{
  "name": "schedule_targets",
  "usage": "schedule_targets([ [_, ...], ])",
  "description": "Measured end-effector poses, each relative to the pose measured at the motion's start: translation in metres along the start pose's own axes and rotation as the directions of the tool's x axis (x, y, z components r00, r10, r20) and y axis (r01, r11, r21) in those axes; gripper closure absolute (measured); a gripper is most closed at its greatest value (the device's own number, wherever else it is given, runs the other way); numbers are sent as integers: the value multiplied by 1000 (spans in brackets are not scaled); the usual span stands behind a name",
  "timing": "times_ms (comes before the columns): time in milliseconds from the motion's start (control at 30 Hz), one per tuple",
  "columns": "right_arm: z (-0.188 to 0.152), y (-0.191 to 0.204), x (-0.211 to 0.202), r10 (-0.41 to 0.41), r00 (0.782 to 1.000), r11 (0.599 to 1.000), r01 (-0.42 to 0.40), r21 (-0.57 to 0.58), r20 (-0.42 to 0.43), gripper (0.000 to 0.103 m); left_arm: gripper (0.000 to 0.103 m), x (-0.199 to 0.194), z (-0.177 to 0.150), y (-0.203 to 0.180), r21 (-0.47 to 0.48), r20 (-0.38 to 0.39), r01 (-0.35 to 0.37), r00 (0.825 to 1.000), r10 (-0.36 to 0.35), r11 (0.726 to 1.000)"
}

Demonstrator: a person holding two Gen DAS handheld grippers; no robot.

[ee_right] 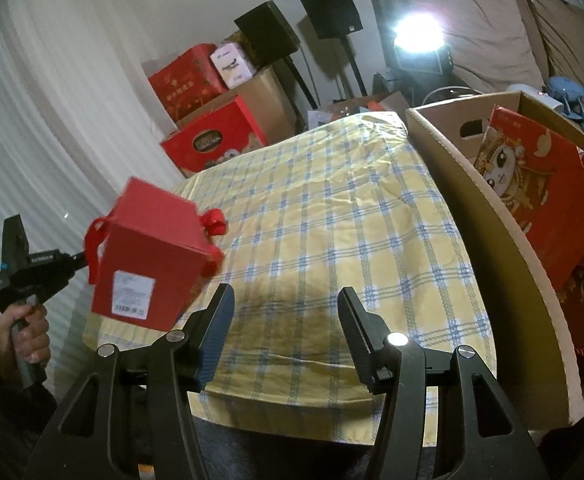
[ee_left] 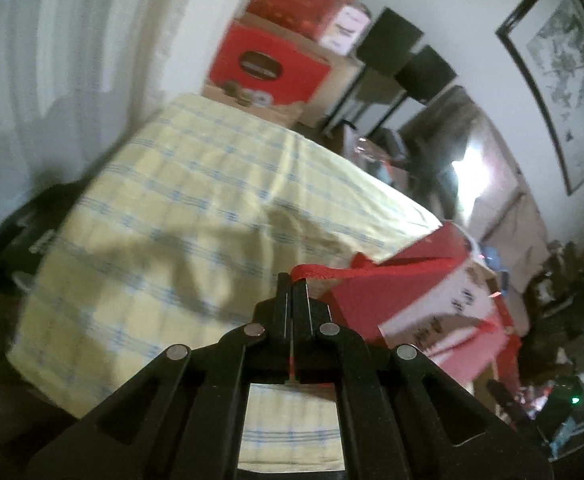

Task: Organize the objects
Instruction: 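Lift the red gift box by its ribbon with the left tool, then grasp the ribbon with the right tool while the left tool holds the box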

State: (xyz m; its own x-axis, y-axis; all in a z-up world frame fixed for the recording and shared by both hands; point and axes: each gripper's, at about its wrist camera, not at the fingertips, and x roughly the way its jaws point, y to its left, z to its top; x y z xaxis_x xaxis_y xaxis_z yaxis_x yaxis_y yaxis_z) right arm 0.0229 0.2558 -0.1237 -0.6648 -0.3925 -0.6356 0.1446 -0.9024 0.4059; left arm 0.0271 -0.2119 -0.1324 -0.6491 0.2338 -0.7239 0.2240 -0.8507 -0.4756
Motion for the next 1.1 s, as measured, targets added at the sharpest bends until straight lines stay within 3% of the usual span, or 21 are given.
schedule_targets([
  [200, -1, 4, 1, 3, 1000, 1000, -4, -10, -8, 48, 103, 2, -1, 35, -85, -5, -94, 996, 94, 992],
  [400, -2, 10, 4, 24, 999, 1000, -24, -12, -22, 45, 102, -14, 3, 41, -89, 29, -61, 998, 64, 994],
  [533, -5, 11, 11, 163, 986, 985, -160, 69, -40, 44, 102, -30, 7, 44, -97, 64, -49, 996, 55, 994],
  [700, -5, 18, 30, 241, 967, 966, -232, 110, -78, 43, 102, -48, 13, 54, -112, 105, -49, 993, 61, 993],
  [867, 2, 20, 65, 371, 922, 909, -335, 247, -114, 40, 102, -56, 16, 71, -140, 124, -52, 990, 70, 989],
  [933, 3, 25, 91, 460, 876, 856, -394, 334, -143, 39, 102, -59, 17, 79, -151, 133, -45, 989, 66, 987],
  [1033, -2, 29, 119, 565, 817, 744, -443, 501, -117, 39, 102, -60, 18, 90, -158, 140, -57, 987, 80, 986],
  [1100, -8, 40, 141, 655, 748, 646, -482, 593, -106, 39, 102, -58, 18, 101, -183, 127, -60, 988, 84, 981],
])
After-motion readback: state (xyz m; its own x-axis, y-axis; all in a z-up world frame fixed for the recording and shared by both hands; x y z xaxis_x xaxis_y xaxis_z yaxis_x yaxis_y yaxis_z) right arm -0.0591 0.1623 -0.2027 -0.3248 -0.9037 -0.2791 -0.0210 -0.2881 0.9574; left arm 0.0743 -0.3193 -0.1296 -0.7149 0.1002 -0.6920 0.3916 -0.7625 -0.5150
